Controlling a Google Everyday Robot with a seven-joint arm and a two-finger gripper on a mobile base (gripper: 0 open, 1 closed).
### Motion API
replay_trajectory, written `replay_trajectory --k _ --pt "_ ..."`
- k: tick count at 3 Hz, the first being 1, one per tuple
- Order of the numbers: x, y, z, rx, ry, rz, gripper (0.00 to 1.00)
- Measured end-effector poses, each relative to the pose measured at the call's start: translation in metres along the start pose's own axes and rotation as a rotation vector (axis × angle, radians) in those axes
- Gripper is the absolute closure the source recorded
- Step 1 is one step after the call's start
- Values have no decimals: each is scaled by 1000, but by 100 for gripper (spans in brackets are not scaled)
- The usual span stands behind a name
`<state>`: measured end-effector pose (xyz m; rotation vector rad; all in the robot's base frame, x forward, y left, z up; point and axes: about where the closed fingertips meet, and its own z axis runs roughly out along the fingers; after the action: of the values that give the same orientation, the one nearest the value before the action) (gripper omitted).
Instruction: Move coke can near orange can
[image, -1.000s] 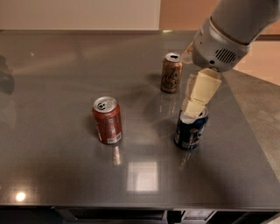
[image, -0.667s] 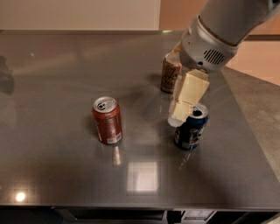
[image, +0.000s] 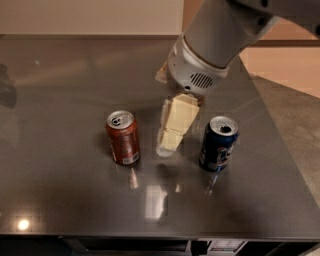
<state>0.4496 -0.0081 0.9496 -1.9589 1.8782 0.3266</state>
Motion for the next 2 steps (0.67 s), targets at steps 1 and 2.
replay_trajectory --k 1,2 --pt "-18 -2 33 -26 0 -26 0" --pt "-31 -3 59 -45 11 -42 0"
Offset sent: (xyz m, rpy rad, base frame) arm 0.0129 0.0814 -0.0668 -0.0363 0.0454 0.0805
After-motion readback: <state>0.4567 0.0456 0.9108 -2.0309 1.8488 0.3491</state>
